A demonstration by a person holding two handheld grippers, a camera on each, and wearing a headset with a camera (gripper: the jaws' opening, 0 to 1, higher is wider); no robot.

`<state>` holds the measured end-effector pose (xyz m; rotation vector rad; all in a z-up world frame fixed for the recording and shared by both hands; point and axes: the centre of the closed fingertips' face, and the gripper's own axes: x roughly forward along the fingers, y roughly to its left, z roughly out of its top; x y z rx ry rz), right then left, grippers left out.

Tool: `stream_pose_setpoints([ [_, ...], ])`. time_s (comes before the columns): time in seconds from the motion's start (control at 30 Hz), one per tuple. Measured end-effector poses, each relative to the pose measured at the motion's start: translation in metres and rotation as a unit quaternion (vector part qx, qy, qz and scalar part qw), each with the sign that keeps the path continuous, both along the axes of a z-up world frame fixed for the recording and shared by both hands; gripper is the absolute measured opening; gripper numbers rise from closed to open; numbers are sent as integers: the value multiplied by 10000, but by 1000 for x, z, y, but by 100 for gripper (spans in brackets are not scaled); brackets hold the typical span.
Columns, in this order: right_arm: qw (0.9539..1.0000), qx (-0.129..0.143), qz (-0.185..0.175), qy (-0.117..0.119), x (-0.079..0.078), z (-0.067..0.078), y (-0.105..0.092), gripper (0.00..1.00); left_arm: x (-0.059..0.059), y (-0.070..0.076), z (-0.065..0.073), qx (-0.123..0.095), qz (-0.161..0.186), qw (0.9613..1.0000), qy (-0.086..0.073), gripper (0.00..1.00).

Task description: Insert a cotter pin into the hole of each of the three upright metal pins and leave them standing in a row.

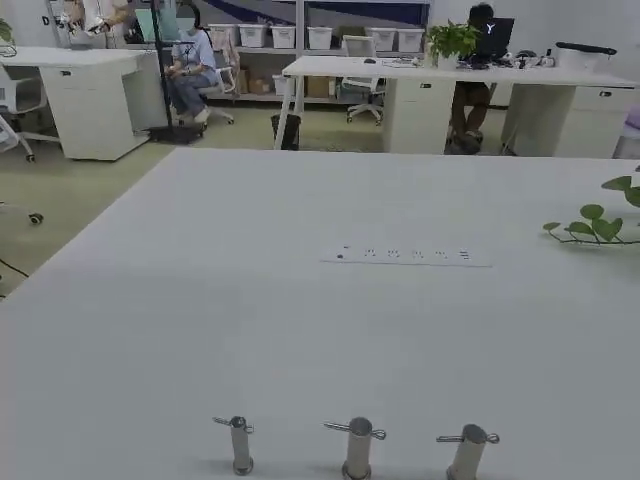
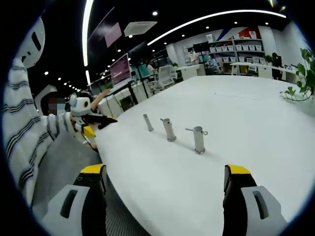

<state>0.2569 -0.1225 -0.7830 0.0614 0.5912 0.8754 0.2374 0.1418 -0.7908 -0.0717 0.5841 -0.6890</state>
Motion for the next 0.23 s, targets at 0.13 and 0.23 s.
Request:
stream_pose_setpoints([
  [0.13, 9998, -37, -114, 149, -3, -4, -4, 100, 0, 2, 2, -5, 49, 10000, -9, 99],
  [0.23, 9996, -30, -185, 223, -4, -5, -6, 100, -1, 4, 2, 38, 98, 9999, -3, 99],
])
